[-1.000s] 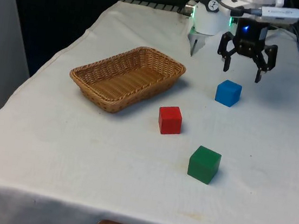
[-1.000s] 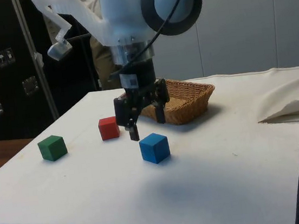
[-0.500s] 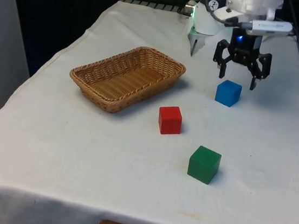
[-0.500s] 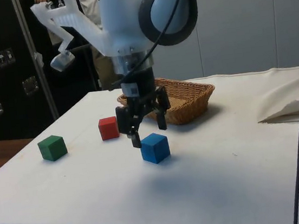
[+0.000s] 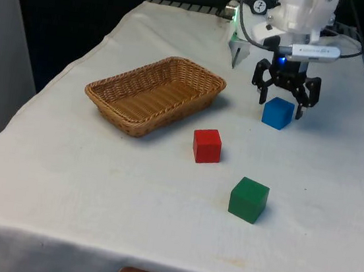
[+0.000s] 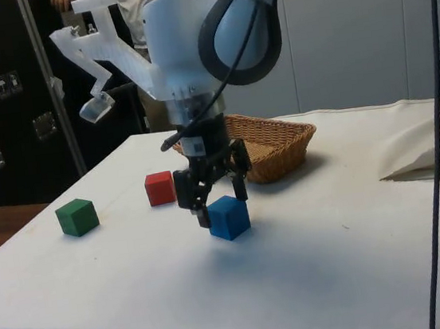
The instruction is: Pick up the blue cube and place it into the basket.
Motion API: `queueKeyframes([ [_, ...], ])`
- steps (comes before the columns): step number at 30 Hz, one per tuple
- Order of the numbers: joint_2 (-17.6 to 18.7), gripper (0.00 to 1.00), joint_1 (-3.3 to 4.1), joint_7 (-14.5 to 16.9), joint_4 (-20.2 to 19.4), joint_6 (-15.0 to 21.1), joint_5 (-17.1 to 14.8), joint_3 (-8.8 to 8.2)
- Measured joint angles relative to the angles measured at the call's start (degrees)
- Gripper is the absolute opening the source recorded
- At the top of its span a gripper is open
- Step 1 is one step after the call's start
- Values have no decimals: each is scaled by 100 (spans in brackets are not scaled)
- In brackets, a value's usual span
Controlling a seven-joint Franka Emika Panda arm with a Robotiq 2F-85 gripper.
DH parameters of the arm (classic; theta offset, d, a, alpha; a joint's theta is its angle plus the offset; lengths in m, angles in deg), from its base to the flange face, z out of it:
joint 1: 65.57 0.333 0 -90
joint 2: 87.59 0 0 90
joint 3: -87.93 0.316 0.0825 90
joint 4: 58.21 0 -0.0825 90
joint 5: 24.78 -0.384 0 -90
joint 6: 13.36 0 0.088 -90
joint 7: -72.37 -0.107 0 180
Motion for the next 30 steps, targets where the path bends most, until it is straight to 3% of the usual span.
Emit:
queueKeyframes([
  [17, 40, 97, 0, 29, -6, -11, 0, -46],
  [20, 40, 69, 0, 29, -6, -11, 0, -46],
  [21, 40, 69, 0, 29, -6, -11, 0, -46],
  [24, 40, 34, 0, 29, -6, -17, 0, -46],
  [25, 40, 14, 0, 29, -6, -17, 0, -46],
  [26, 40, 3, 0, 29, -6, -17, 0, -46],
  [30, 40, 1, 0, 29, -6, -17, 0, -46],
])
